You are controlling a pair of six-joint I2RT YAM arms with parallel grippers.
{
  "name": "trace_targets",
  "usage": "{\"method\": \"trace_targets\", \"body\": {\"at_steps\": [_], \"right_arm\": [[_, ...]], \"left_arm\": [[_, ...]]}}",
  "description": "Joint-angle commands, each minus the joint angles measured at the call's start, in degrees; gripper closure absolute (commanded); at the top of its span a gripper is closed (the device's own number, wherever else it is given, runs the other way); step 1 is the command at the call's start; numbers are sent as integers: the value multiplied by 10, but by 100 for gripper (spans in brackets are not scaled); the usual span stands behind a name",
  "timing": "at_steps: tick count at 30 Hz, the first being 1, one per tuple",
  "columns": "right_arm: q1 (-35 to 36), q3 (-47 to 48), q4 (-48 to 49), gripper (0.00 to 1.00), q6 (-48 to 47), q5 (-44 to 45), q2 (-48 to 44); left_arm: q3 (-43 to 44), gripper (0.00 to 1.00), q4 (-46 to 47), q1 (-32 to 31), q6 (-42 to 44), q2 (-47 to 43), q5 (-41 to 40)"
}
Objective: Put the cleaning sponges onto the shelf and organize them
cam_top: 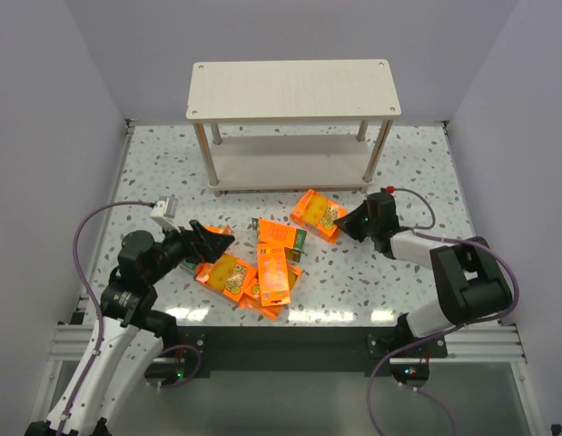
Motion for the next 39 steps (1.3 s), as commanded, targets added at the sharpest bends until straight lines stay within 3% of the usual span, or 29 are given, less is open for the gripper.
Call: {"method": "trace_targets", "body": {"at_steps": [1, 9, 17, 26, 39], "right_arm": [[-7, -34, -78, 100, -15, 18, -13], [-15, -35, -153, 100, -1, 5, -206], [-20, -16, -165, 100, 53, 24, -270], [-20, -35, 36, 100, 226, 103, -200], [-6, 87, 69, 100, 326, 201, -48]], "left_arm": [[15, 0, 6, -3, 9, 3, -3], [16, 0, 20, -2, 7, 16, 2], [15, 0, 27, -2, 5, 20, 3], [18, 0, 28, -2, 0, 17, 6], [21, 0, 23, -2, -8, 14, 7]]}}
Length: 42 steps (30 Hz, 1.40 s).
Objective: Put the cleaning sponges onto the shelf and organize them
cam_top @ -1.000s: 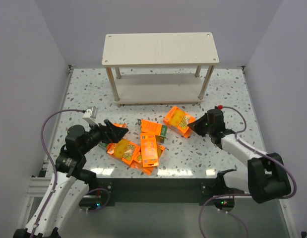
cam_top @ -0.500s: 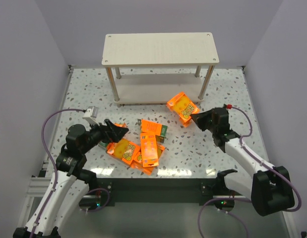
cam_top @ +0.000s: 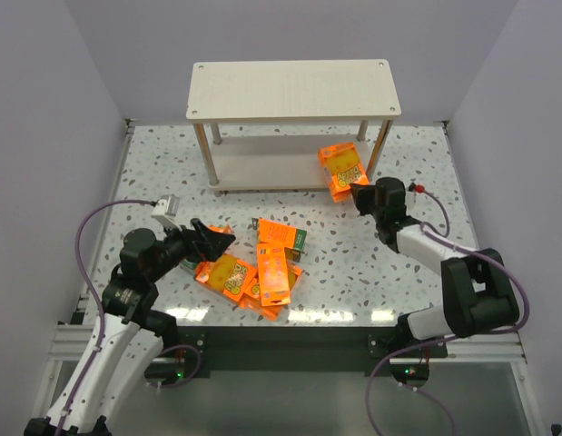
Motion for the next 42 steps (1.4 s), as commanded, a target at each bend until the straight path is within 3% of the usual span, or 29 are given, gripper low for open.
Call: {"method": "trace_targets", "body": {"at_steps": [1, 13, 23, 35, 42], "right_arm": [[10, 60, 38, 100, 37, 49, 34], [66, 186, -69, 100, 79, 201, 111], [95, 222, -162, 100, 122, 275, 136], [98, 221, -79, 100, 148, 271, 210], [97, 208, -32, 100, 126, 262, 199]], "left_arm": [[21, 0, 16, -2, -7, -3, 8], [22, 0, 21, -2, -9, 11, 8], [20, 0, 17, -2, -5, 12, 6], [29, 0, 4, -2, -1, 7, 1], [22, 0, 8, -2, -3, 7, 1]]}}
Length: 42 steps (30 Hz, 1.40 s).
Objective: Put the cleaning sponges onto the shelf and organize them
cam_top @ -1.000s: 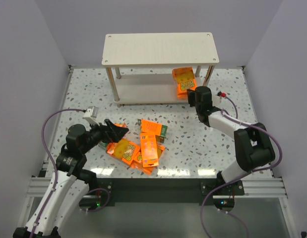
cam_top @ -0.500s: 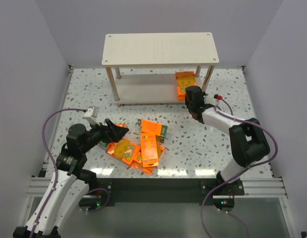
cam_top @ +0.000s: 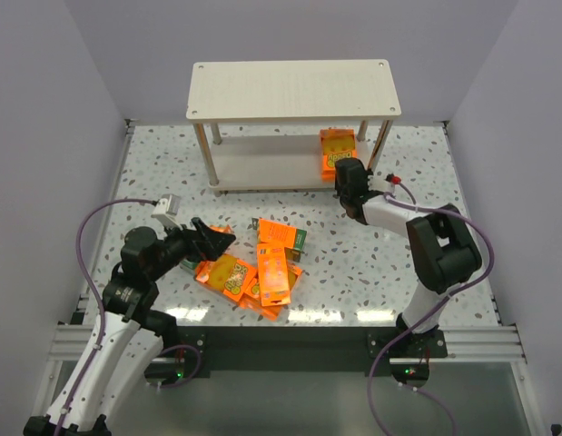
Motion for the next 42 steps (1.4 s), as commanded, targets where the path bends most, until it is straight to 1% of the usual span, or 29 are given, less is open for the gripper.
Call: {"method": "trace_targets", "body": {"at_steps": [1, 4, 5, 6, 7, 9, 10, 12, 14, 17, 21, 22, 23, 24, 25, 26, 27, 28, 29, 30, 31, 32, 34, 35, 37, 38, 39, 41, 42], "right_arm": [[3, -9, 43, 100, -14, 20, -11], [4, -39, 89, 87, -30, 5, -31], [3, -46, 117, 76, -36, 5, -38], [3, -52, 123, 71, -44, -5, -45], [3, -57, 125, 65, -48, -8, -58], [2, -59, 121, 57, -55, -15, -68], [3, -66, 126, 51, -60, -19, -75], [5, -74, 141, 46, -71, -18, -96], [6, -78, 143, 36, -83, -16, -112], [4, -105, 173, 30, -104, -33, -137], [4, -141, 154, 28, -162, -97, -217], [4, -144, 142, 27, -209, -127, -229], [4, -141, 96, 26, -238, -186, -240], [4, -137, 71, 25, -269, -226, -260], [4, -134, 53, 25, -340, -254, -268], [7, -136, 25, 25, -374, -325, -277], [9, -139, 12, 25, -405, -359, -285], [9, -146, -1, 25, -470, -392, -299], [12, -148, -46, 25, -499, -421, -309], [16, -151, -65, 25, -529, -458, -321], [22, -156, -89, 24, -592, -469, -335], [42, -157, -143, 23, -621, -472, -362], [66, -157, -189, 21, -680, -455, -393], [86, -157, -225, 21, -693, -453, -415], [98, -155, -258, 21, -718, -452, -428], [106, -157, -278, 21, -722, -454, -441], [111, -162, -279, 21, -724, -459, -446], [121, -179, -280, 21, -731, -470, -455], [125, -185, -284, 21, -736, -471, -459]], "left_arm": [[17, 0, 15, -2, -5, -1, 1], [14, 0, 20, -2, -6, 0, 3], [13, 0, 21, -2, -6, 0, 3], [13, 0, 23, -2, -7, 2, 4], [13, 0, 25, -2, -8, 2, 4], [12, 0, 26, -2, -8, 3, 5], [13, 0, 27, -2, -11, 4, 6], [12, 0, 28, -2, -11, 2, 7], [14, 0, 30, -2, -12, 2, 7], [17, 0, 31, -2, -13, 0, 7], [12, 0, 42, -2, -14, 5, 14], [9, 0, 53, -3, -14, 9, 17], [5, 0, 55, -2, -12, 14, 22], [4, 0, 60, -2, -11, 27, 27], [3, 0, 60, -2, -9, 35, 27], [1, 0, 61, -2, -7, 43, 29], [-2, 0, 69, -2, -6, 64, 38], [-6, 0, 72, -2, -3, 77, 47], [-7, 2, 76, -3, -1, 90, 58], [-10, 2, 81, -4, -1, 115, 75], [-11, 3, 90, -11, -1, 126, 80], [-13, 4, 95, -16, -2, 136, 82], [-13, 5, 108, -37, -6, 146, 75], [-18, 7, 116, -43, -8, 145, 73], [-24, 10, 142, -60, -22, 145, 76], [-26, 13, 153, -68, -26, 146, 77], [-27, 14, 169, -78, -31, 154, 79], [-23, 16, 192, -123, -37, 168, 72], [-17, 16, 186, -162, -35, 187, 47]]}}
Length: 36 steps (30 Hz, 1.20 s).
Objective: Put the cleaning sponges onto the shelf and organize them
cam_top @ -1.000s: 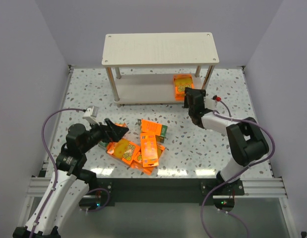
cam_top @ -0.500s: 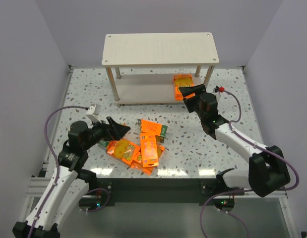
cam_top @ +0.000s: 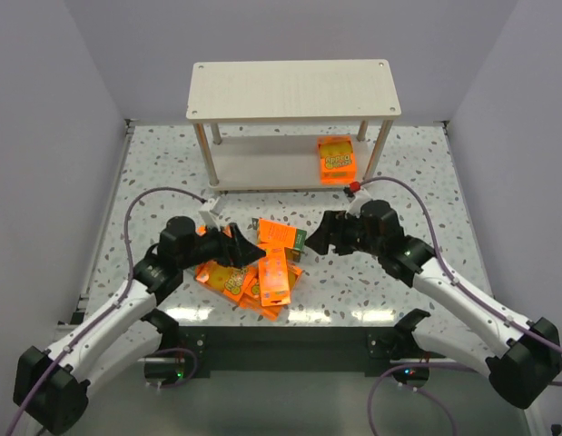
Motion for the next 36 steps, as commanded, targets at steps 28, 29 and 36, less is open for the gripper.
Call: {"method": "trace_targets", "body": {"at_steps": [28, 29, 36], "right_arm": [[20, -42, -44, 20, -79, -41, 14], [20, -42, -39, 20, -79, -48, 18], [26, -46, -14, 20, -73, -74, 46]], "left_arm": [[-8, 55, -135, -227, -23, 62, -336], [-13, 55, -136, -226, -25, 67, -337], [-52, 66, -135, -226, -52, 62, -360]]}}
